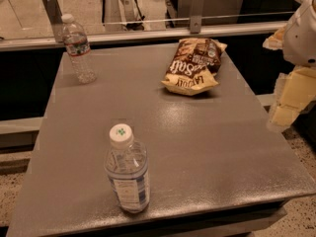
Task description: Move blue plastic bottle near brown chip bag
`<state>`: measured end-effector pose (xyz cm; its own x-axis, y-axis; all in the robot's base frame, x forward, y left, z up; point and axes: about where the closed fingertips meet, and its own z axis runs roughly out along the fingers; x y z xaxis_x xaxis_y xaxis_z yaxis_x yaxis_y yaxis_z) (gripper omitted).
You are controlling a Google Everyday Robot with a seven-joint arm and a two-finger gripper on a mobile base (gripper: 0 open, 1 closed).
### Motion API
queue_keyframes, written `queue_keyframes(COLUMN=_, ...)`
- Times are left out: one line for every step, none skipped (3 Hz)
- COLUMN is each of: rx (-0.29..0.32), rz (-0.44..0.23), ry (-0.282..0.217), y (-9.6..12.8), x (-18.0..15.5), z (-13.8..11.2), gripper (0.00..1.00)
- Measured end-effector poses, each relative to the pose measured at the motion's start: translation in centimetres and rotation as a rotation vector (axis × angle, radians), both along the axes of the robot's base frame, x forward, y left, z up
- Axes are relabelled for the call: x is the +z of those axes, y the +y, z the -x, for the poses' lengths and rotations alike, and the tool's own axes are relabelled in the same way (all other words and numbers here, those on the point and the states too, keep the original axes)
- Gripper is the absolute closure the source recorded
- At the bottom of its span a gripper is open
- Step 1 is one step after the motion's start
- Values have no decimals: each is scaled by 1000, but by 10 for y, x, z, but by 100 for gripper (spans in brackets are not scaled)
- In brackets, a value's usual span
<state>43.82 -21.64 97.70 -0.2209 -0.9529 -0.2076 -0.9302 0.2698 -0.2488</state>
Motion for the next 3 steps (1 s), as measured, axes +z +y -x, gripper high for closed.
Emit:
queue_keyframes(rx=2, rz=-4, ry=-3, y=0, x=1, z=-1, gripper=0)
queue_keyframes(rx=24, rz=-72, ry=13, y=1, x=-12, z=0, gripper=0)
queue_keyframes(rx=84, rz=-214, ry=54, y=9, x=-35, z=12, gripper=0)
